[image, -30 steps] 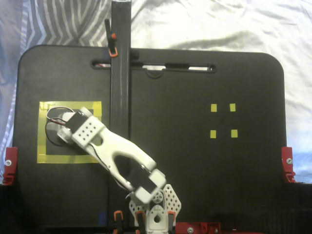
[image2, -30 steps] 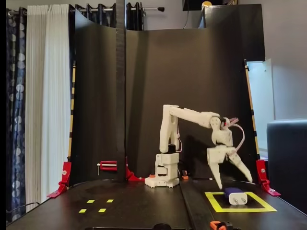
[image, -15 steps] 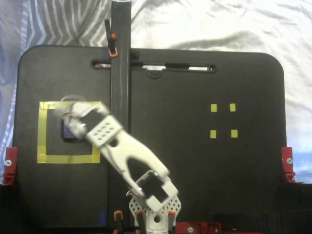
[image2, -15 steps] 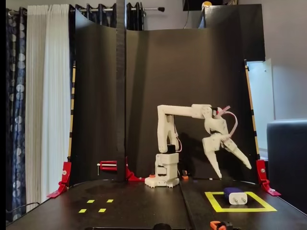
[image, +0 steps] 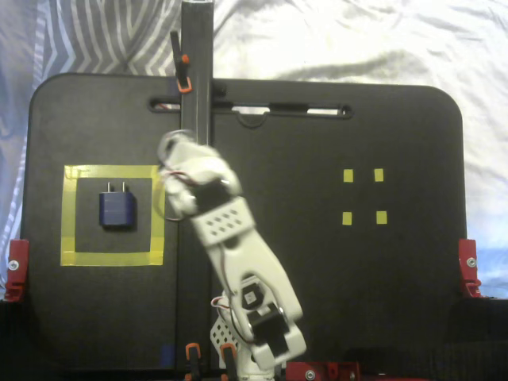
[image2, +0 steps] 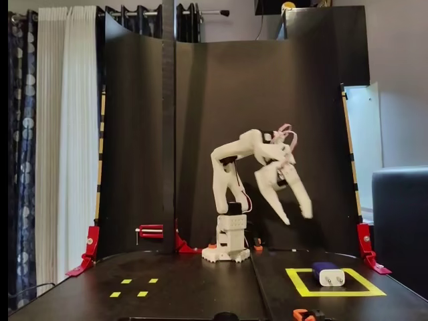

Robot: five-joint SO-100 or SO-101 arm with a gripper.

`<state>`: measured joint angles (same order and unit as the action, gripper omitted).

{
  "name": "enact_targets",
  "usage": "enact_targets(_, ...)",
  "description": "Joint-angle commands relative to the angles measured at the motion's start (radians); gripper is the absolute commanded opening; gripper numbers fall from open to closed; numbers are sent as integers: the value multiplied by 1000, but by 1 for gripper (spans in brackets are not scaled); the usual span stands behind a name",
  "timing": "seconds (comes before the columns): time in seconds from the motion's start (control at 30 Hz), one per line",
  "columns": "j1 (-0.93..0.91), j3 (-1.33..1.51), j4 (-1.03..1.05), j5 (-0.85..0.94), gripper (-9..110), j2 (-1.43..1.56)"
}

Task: Grasp a block and put it in the designated area.

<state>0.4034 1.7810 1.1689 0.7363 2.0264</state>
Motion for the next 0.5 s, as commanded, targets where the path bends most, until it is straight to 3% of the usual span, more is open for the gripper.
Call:
enact_targets(0.0,-61,-25,-32,-8,0,66)
enact_targets(0.33,-244,35,-195,-112,0,236)
enact_targets(0.47,-301,140,-316,-232,0,347)
